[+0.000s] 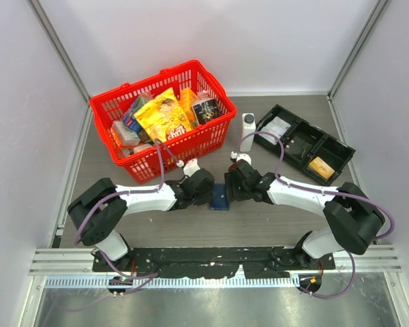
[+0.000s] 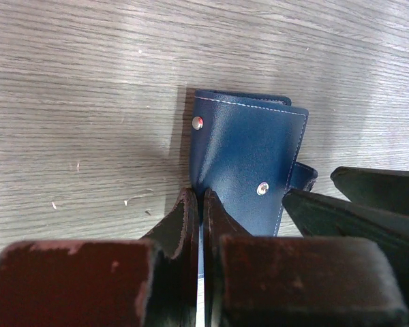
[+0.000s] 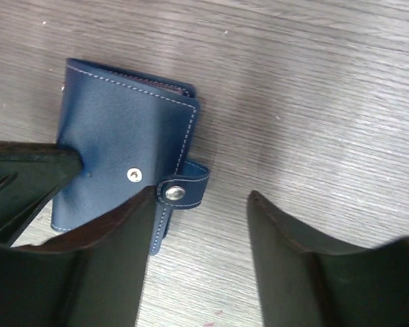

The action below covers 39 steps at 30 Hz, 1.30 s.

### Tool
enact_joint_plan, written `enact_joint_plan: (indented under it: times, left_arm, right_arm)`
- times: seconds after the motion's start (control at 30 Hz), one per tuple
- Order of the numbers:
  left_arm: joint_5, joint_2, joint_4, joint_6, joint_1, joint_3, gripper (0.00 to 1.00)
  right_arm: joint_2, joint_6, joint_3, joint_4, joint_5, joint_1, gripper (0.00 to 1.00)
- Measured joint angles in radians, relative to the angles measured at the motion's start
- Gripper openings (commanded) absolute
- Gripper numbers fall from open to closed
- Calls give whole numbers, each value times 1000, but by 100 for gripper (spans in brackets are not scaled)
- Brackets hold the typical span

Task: Take the credit cards out of the card holder
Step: Open the card holder at the center of the board.

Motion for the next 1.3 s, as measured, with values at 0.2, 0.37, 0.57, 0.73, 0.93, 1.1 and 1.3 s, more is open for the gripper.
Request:
enact_joint_plan:
  times: [0.2,0.37,0.57,0.73,0.93,1.1,1.3]
  left_arm:
    - [-3,0,-17,3,0,10,0]
    - [-7,0,-38,20,0,23,0]
    - [-10,0,-55,37,0,35,0]
    - [-11,0,-77,66,0,55,4]
    - [-33,2,-131,106,-8,88,33]
    - [-87,8,-222,149,-33,142,88]
    - [-179,55,-341,198,-106,297,100]
  right_arm:
    - [-17,11,-18,-2,23,-19,38]
    - [-30,16,-74,38,-16,-50,31]
    - [-64,39,-169,182,-166,-157,28]
    - [-94,62,-250,306,-288,-225,23]
    - [-94,76,-298,389,-365,-254,1]
    - [-95,81,-310,424,-399,-260,1]
    - [-142,87,-336,433,-410,-262,1]
